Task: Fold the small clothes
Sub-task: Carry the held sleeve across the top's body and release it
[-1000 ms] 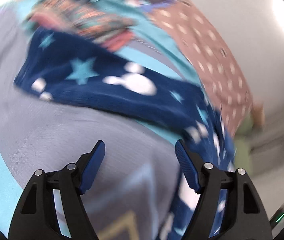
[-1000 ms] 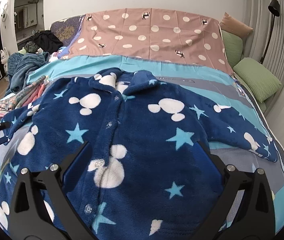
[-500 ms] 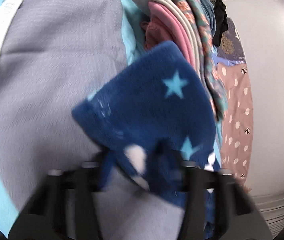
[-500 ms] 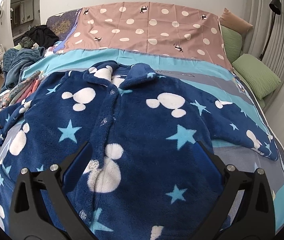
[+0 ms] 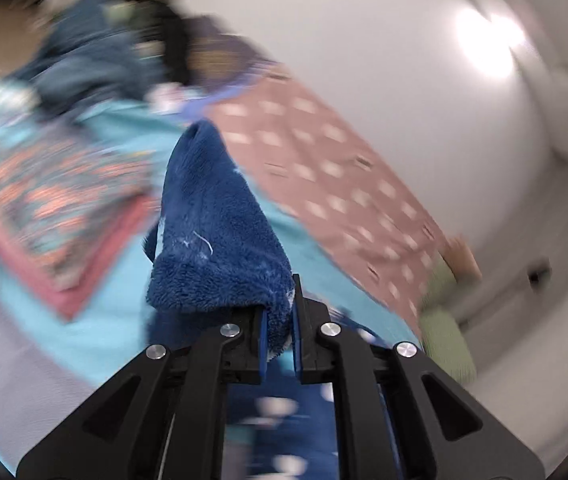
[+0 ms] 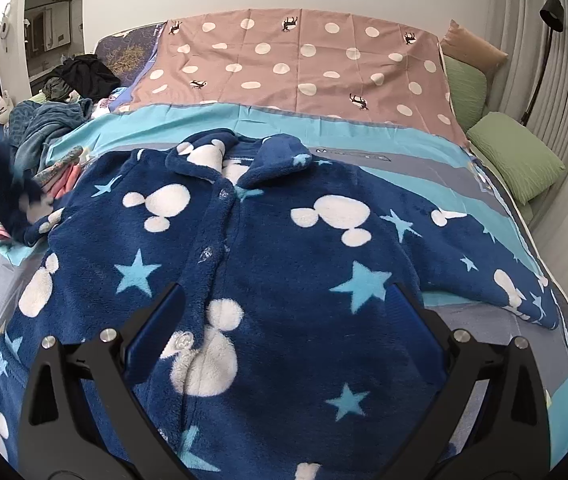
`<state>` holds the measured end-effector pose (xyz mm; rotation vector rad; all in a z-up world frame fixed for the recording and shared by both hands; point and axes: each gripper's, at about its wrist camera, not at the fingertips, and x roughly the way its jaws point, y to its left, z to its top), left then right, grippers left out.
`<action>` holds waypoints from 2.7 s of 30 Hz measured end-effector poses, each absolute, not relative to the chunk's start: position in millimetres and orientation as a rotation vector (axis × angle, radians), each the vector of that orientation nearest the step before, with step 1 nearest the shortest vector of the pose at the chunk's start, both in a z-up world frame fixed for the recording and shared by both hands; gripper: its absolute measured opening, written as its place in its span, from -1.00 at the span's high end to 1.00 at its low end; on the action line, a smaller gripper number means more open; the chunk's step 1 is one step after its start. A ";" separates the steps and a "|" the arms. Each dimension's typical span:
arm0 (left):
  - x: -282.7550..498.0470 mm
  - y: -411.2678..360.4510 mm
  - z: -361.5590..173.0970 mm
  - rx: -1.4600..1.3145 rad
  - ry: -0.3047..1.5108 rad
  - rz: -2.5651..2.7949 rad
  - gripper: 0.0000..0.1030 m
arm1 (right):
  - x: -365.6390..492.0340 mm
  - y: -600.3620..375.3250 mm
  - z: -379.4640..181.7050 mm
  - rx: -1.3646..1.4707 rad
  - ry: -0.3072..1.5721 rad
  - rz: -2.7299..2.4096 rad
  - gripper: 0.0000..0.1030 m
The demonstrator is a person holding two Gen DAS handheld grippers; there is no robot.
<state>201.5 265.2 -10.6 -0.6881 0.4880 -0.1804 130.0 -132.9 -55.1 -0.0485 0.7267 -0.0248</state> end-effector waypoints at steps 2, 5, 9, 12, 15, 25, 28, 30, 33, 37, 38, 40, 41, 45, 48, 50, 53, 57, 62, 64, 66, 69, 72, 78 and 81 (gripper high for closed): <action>214.8 212.9 8.9 -0.597 0.496 -0.292 0.83 | 126.7 -138.2 -52.1 -0.041 0.717 -0.022 -0.96; 225.0 134.1 15.8 -0.474 0.537 -0.447 0.83 | 122.7 -150.9 -49.7 -0.027 0.706 -0.039 -0.96; 232.4 51.3 -9.4 -0.358 0.629 -0.554 0.82 | 119.9 -176.2 -50.4 0.018 0.722 -0.064 -0.96; 234.8 10.0 -41.5 -0.266 0.722 -0.590 0.73 | 120.3 -197.6 -52.1 0.085 0.752 -0.062 -0.96; 233.9 -10.7 -62.8 -0.158 0.786 -0.586 0.42 | 123.2 -213.5 -54.7 0.151 0.776 -0.029 -0.96; 186.0 59.7 -45.7 0.010 0.656 -0.303 -0.32 | 172.0 -204.5 -61.8 0.314 0.863 0.258 -0.88; 185.2 102.5 -63.9 0.007 0.718 -0.179 -0.32 | 201.8 -192.8 -70.5 0.331 0.916 0.294 -0.88; 193.0 125.6 -79.4 0.006 0.783 -0.097 -0.32 | 227.0 -187.2 -80.2 0.364 0.963 0.295 -0.88; 209.2 153.6 -96.8 -0.081 0.870 -0.068 -0.32 | 257.1 -181.0 -94.4 0.405 0.979 0.287 -0.88; 230.3 169.0 -106.9 -0.184 0.913 -0.068 -0.32 | 284.2 -166.2 -116.9 0.413 1.009 0.261 -0.77; 236.7 170.3 -108.0 -0.176 0.916 -0.045 -0.32 | 286.2 -160.3 -119.5 0.409 1.017 0.264 -0.42; 245.2 169.8 -109.1 -0.164 0.917 -0.021 -0.32 | 285.7 -151.3 -113.9 0.345 1.017 0.291 0.58; 247.9 167.7 -110.1 -0.145 0.914 -0.002 -0.32 | 284.7 -148.7 -108.0 0.315 1.014 0.315 0.68; 247.3 158.9 -114.7 -0.060 0.914 0.070 -0.32 | 255.4 -160.0 -47.0 0.194 0.785 0.224 0.69; 243.9 152.9 -114.3 -0.032 0.902 0.076 -0.35 | 248.6 -179.4 -26.6 0.136 0.726 0.142 0.66; 242.5 147.2 -112.9 0.008 0.889 0.089 -0.34 | 258.7 -192.5 -39.2 0.124 0.766 0.117 0.58; 240.8 145.2 -112.0 0.026 0.880 0.088 -0.34 | 270.9 -200.3 -71.6 0.079 0.856 0.070 -0.06; 233.1 149.5 -106.2 0.010 0.872 0.060 -0.34 | 259.3 -217.5 -86.9 0.193 0.900 0.105 -0.06; 211.6 145.3 -75.8 -0.043 0.787 -0.010 0.02 | 225.8 -203.5 -66.1 0.177 0.832 0.224 -0.05; 206.1 138.1 -60.0 -0.074 0.736 -0.066 0.41 | 220.4 -191.3 -69.3 0.187 0.841 0.330 0.04; 206.5 125.1 -46.4 -0.095 0.698 -0.138 0.64 | 224.4 -181.0 -84.4 0.179 0.910 0.344 0.33; 223.8 100.7 -57.7 -0.053 0.752 -0.186 0.65 | 234.4 -178.3 -119.0 0.160 1.000 0.244 0.56; 254.8 83.9 -116.4 0.027 0.938 -0.130 0.63 | 220.6 -185.6 -108.5 0.192 0.958 0.246 0.56; 244.8 81.8 -108.8 0.025 0.865 -0.137 0.62 | 177.8 -256.0 -80.4 0.259 0.763 0.058 -0.06; 236.6 79.2 -97.5 -0.017 0.826 -0.202 0.53 | 157.5 -331.6 -92.0 0.500 0.761 -0.090 -0.06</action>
